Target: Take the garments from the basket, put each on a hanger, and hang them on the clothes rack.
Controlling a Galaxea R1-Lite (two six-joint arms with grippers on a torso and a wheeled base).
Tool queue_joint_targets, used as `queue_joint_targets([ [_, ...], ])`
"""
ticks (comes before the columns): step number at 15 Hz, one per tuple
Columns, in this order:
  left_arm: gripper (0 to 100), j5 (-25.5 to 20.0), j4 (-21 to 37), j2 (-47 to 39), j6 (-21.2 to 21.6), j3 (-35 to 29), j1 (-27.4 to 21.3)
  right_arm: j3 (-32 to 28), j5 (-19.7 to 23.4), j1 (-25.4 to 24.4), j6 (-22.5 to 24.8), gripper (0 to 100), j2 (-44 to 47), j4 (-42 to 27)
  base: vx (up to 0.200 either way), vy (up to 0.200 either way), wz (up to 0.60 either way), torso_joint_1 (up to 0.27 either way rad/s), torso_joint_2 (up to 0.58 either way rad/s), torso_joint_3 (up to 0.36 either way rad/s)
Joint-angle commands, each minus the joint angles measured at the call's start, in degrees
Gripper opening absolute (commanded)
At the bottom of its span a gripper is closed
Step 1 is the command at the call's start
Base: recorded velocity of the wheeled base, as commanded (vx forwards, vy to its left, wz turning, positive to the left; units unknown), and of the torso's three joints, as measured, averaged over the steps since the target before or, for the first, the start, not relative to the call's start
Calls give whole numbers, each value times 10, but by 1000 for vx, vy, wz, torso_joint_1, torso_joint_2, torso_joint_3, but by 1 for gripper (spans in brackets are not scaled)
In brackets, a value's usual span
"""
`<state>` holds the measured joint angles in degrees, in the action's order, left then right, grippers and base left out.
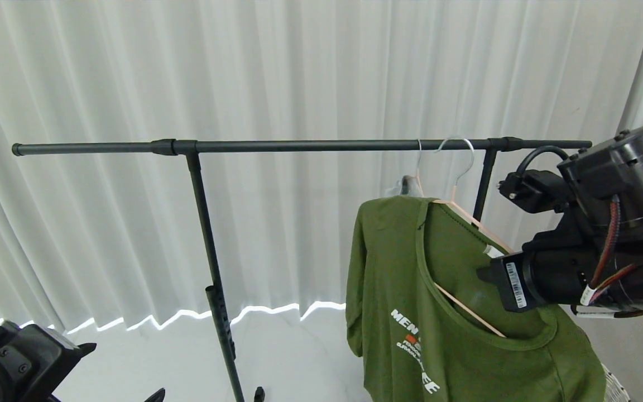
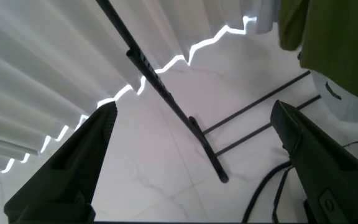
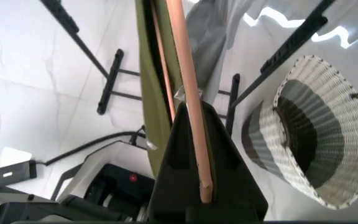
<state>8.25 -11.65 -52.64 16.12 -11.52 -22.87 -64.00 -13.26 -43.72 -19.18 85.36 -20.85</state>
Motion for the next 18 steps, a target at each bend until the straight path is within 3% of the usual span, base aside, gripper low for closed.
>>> queue_joint_targets([
  [1,100,0,0,4,1,0,0,-3,0,-2,0,0,5,0,200,0,0,7,2,7],
  [6,100,-1,0,4,2,-2,-1,-10,1,-29,0,0,4,3,200,0,0,5,5,2],
  [13,100,-3,0,5,19,-1,-2,-77,2,-53,2,0,51,2,200,0,0,2,1,1],
  [18,100,-3,0,8,21,-2,-17,-127,2,-43,5,0,108,0,0,0,0,0,0,0],
])
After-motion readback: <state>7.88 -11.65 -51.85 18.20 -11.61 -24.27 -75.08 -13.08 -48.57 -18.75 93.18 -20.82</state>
